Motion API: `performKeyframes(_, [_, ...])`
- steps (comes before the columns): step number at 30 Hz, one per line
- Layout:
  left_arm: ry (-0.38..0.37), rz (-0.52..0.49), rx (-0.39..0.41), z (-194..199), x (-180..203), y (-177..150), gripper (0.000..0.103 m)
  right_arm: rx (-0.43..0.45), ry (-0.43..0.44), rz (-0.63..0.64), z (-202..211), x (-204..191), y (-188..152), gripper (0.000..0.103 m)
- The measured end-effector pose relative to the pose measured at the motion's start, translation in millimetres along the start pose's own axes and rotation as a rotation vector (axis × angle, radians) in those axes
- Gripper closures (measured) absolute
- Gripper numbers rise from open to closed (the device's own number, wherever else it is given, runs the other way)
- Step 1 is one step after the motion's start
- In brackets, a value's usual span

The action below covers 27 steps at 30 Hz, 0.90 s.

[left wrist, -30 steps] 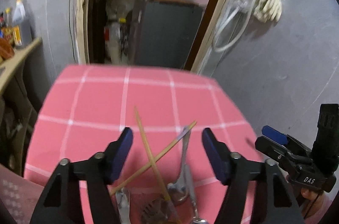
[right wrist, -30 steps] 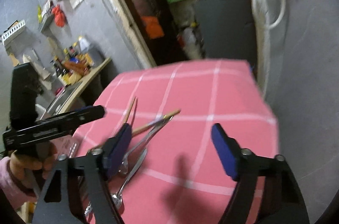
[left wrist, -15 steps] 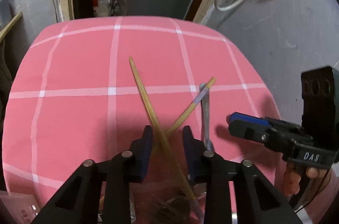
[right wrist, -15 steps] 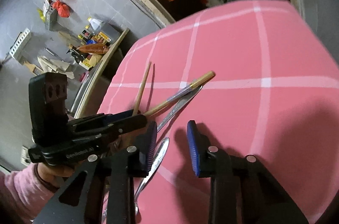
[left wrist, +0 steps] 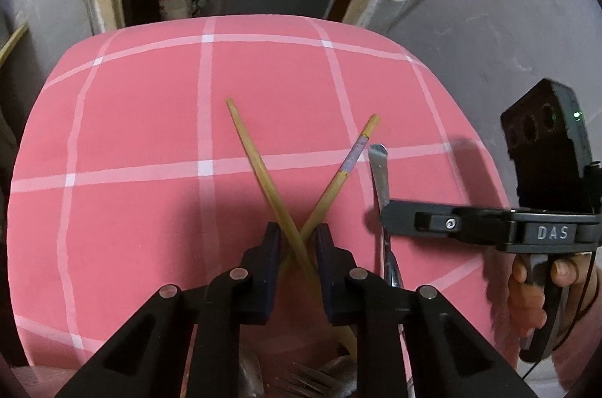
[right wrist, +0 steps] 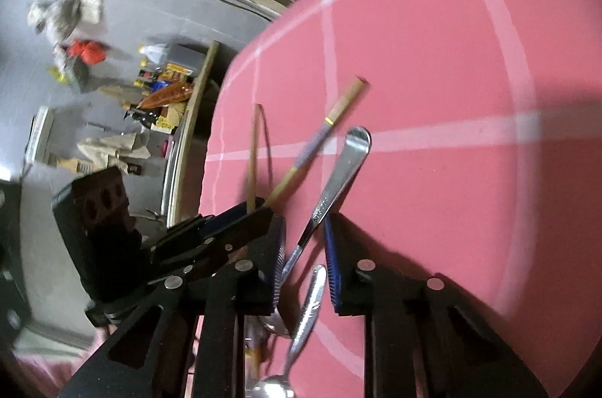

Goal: Organize utensils
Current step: 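Grasp a silver spoon with the right gripper while the left gripper lifts the chopsticks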

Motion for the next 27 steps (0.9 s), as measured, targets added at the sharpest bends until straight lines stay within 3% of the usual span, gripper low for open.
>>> performKeyframes(5, [-0.012, 0.121, 0.058, 15, -15, -4, 0.090, -0.021, -0.011, -0.069, -10, -5, -3, 0.088])
performKeyframes(7, [-0.034, 0.160, 0.081, 22, -17, -6, 0.092, -0.015, -0.010, -0.086, -11, -1, -4, 0.095])
performKeyframes(9, [-0.058, 0.186, 0.096, 27, -17, -8, 0.093, -0.001, 0.018, -0.127, -10, 4, -8, 0.096])
performKeyframes(14, [-0.108, 0.191, 0.151, 50, -11, -10, 0.096, 0.120, 0.068, -0.126, 16, -12, -30, 0.100])
performKeyframes(19, [-0.121, 0.140, 0.211, 85, 0, -12, 0.096, 0.260, -0.004, -0.040, 56, -46, -47, 0.101])
performKeyframes(24, [-0.141, 0.128, 0.193, 102, 1, -18, 0.096, 0.320, -0.064, -0.025, 86, -68, -54, 0.101])
performKeyframes(27, [-0.091, 0.173, 0.118, 88, -11, -15, 0.096, 0.339, -0.095, -0.047, 94, -68, -55, 0.101])
Point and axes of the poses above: each gripper's, at about its wrist camera, not at the fingertips, and z roughly against the way its jaws point, x to its right, y to its top, the point moved 3 cm from there along -z, roughly the way its jaws point, and after that the axes turned 7 degrees about -y, right-handed, at the moved point
